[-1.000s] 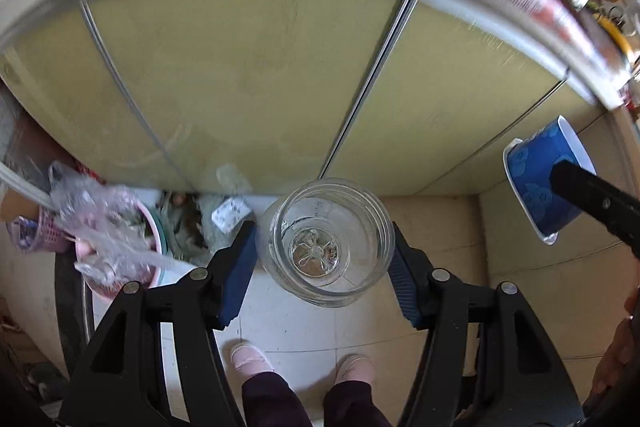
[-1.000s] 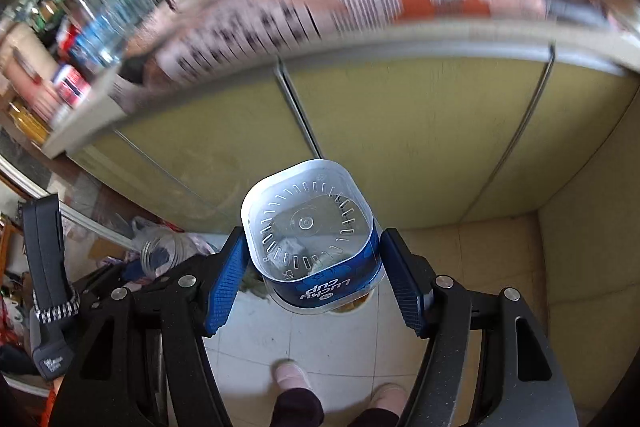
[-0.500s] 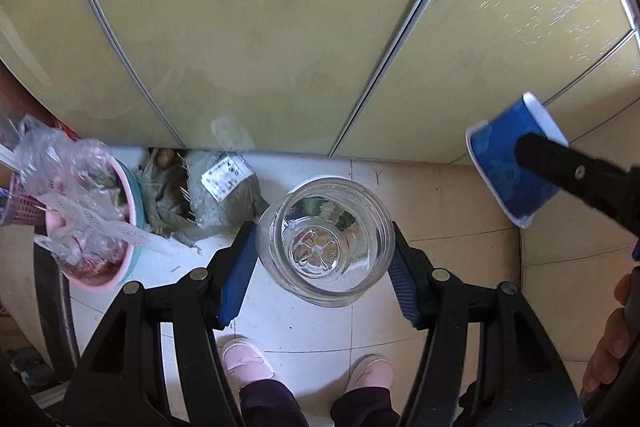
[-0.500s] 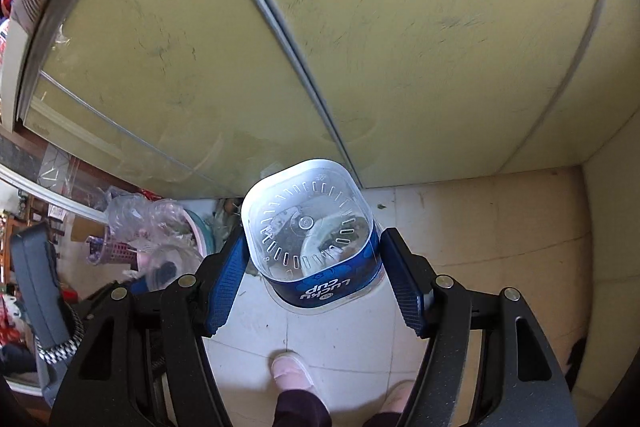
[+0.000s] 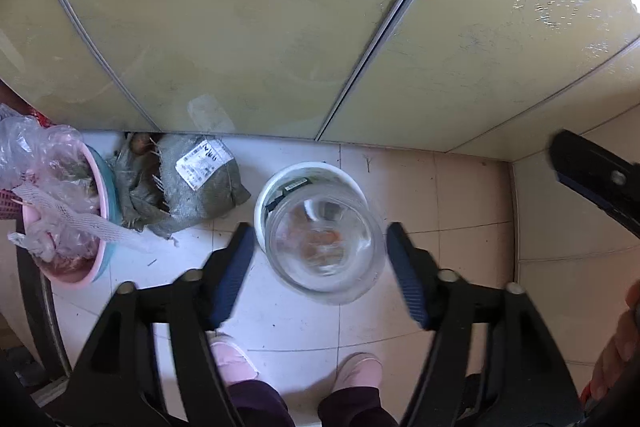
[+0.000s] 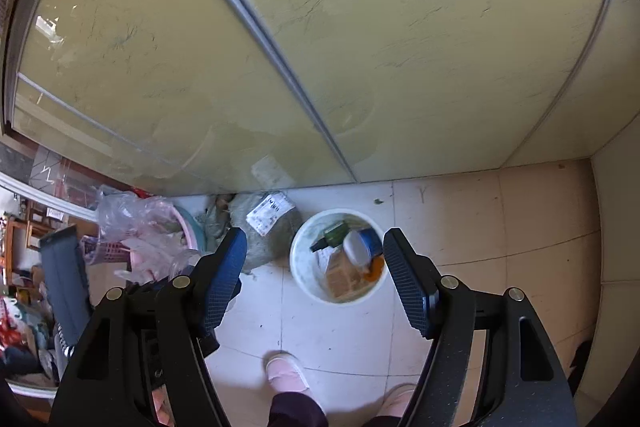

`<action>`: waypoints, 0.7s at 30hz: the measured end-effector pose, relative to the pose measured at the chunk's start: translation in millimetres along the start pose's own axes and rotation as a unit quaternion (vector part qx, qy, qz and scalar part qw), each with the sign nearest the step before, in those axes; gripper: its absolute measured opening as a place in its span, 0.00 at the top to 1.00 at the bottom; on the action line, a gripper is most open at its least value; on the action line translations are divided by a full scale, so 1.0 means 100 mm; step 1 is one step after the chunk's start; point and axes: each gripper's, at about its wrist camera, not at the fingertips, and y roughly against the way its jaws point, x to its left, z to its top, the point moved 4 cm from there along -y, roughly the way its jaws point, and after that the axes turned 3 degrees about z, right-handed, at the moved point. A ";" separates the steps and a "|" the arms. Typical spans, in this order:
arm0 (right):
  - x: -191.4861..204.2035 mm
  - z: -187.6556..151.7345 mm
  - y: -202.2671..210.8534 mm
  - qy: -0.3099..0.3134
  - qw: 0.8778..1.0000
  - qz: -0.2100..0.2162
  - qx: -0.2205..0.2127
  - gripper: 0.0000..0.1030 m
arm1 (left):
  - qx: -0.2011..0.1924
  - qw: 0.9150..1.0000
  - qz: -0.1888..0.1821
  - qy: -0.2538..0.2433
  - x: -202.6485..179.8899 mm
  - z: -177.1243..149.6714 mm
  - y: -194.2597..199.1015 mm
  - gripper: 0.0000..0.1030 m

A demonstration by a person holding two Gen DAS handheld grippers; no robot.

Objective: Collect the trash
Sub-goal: 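Open both tools over the bucket to drop the jar and cup, then raise both tools back up toward the counter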

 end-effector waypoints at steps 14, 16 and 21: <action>0.17 0.31 1.03 0.017 0.999 -0.011 -0.037 0.35 | -0.048 0.998 0.019 -0.026 -0.29 0.31 1.26 0.29; 0.26 0.39 1.41 0.026 0.998 -0.008 -0.053 0.35 | -0.068 0.997 0.022 -0.033 -0.38 0.36 1.60 0.29; 0.51 0.53 2.40 0.053 0.994 -0.001 -0.095 0.35 | -0.130 0.990 0.015 -0.045 -0.73 0.39 2.85 0.29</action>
